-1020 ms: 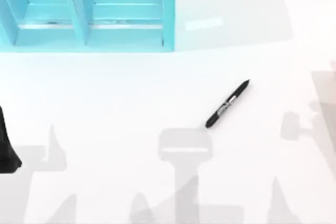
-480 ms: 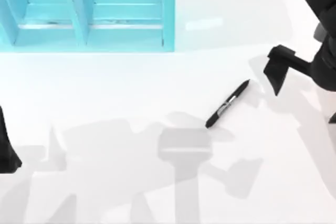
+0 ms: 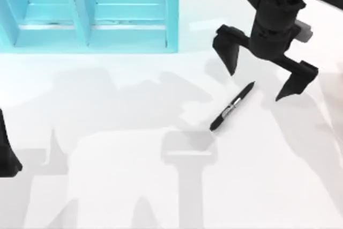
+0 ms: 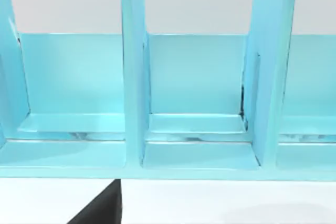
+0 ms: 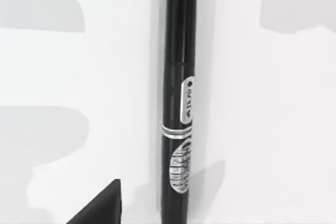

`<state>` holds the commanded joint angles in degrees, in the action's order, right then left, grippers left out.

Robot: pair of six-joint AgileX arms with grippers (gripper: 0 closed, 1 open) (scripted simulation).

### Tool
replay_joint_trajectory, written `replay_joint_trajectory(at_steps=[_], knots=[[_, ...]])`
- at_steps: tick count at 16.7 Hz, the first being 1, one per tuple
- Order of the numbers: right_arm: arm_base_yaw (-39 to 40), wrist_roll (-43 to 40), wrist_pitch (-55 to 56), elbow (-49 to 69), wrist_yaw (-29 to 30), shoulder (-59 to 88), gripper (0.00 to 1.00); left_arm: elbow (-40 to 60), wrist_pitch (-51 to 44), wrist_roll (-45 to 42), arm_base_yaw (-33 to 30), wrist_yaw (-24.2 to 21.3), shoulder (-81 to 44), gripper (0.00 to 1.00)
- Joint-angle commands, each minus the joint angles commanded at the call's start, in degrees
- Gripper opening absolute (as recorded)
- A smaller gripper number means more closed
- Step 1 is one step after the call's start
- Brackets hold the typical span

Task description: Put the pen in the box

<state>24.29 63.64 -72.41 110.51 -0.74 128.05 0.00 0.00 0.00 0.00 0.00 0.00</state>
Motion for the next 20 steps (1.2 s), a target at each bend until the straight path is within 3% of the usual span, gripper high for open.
replay_joint_trajectory(at_steps=[4,11,20], knots=[[0.91,2.32,-1.06,7.48,0.09,5.19,1.00,0.00,0.00,0.00,0.00,0.00,0.00,1.00],[0.73,2.30,-0.07,6.87,0.09,5.56,1.00,0.00,0.00,0.00,0.00,0.00,0.00,1.00],[1.23,2.77,17.63,-5.23,0.17,11.04,1.00,0.00,0.00,0.00,0.00,0.00,0.00,1.00]])
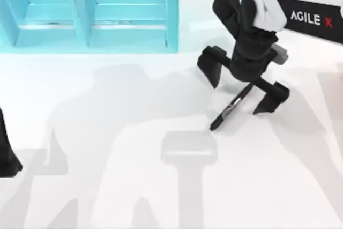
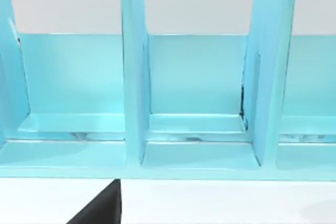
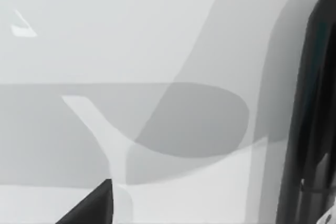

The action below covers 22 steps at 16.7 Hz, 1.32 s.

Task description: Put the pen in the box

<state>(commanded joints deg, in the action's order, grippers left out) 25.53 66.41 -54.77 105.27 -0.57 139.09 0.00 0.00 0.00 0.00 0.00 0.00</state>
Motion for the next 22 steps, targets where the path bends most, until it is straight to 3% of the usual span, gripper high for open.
replay_joint_trajectory(at_steps=[4,17,22], knots=[[0.00,0.01,0.08,-0.06,0.00,0.04,1.00,0.00,0.00,0.00,0.00,0.00,0.00,1.00],[0.00,0.01,0.08,-0.06,0.00,0.04,0.02,0.00,0.00,0.00,0.00,0.00,0.00,1.00],[0.00,0.01,0.08,-0.06,0.00,0.04,0.00,0.00,0.00,0.00,0.00,0.00,0.00,1.00]])
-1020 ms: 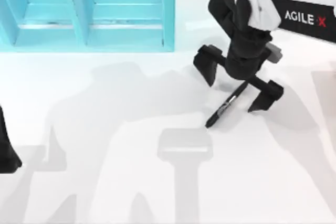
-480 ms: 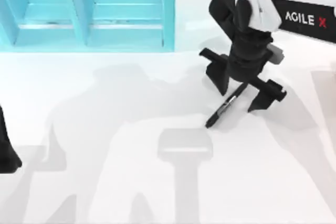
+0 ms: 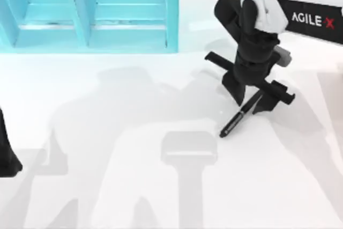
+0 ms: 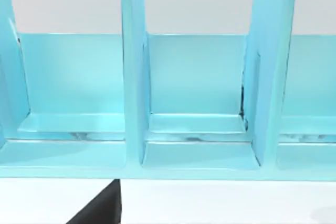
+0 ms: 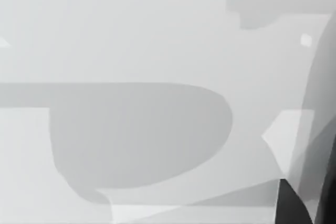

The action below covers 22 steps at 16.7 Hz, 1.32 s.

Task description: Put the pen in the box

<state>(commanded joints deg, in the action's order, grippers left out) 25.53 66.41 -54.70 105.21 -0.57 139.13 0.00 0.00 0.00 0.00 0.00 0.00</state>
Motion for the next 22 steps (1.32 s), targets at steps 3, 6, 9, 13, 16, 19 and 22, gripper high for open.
replay_joint_trajectory(at_steps=[3,6,9,13,16,19,22], knots=[[0.00,0.00,0.00,0.00,0.00,0.00,0.00,0.00,0.00,0.00,0.00,0.00,0.00,1.00],[-0.33,-2.10,-4.75,0.48,1.71,-4.12,0.00,0.00,0.00,0.00,0.00,0.00,0.00,1.00],[-0.38,-1.98,-9.90,4.94,1.72,-4.66,0.00,0.00,0.00,0.00,0.00,0.00,0.00,1.00],[-0.49,-2.03,-19.38,12.75,1.68,-5.98,0.00,0.00,0.00,0.00,0.00,0.00,0.00,1.00],[-0.52,-2.18,-24.12,16.89,1.68,-6.90,0.00,0.00,0.00,0.00,0.00,0.00,0.00,1.00],[-0.52,-2.18,-24.52,17.28,1.68,-6.99,0.00,0.00,0.00,0.00,0.00,0.00,0.00,1.00],[-1.17,-2.26,-24.29,16.94,1.66,-7.03,0.00,0.00,0.00,0.00,0.00,0.00,0.00,1.00]])
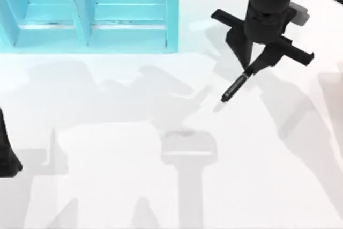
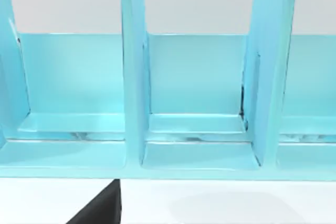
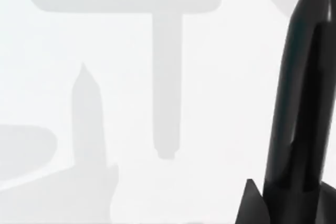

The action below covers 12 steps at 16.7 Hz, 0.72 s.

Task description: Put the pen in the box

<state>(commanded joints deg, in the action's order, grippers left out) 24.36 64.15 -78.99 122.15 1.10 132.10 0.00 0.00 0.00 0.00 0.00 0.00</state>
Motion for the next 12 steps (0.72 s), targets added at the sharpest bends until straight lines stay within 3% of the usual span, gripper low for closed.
replay_joint_trajectory(at_steps=[5,12], knots=[[-11.78,-1.79,0.66,-4.19,0.02,-3.83,0.00,0.00,0.00,0.00,0.00,0.00,0.00,1.00],[-44.90,-5.93,1.46,-15.73,0.64,-12.31,0.00,0.00,0.00,0.00,0.00,0.00,0.00,1.00]])
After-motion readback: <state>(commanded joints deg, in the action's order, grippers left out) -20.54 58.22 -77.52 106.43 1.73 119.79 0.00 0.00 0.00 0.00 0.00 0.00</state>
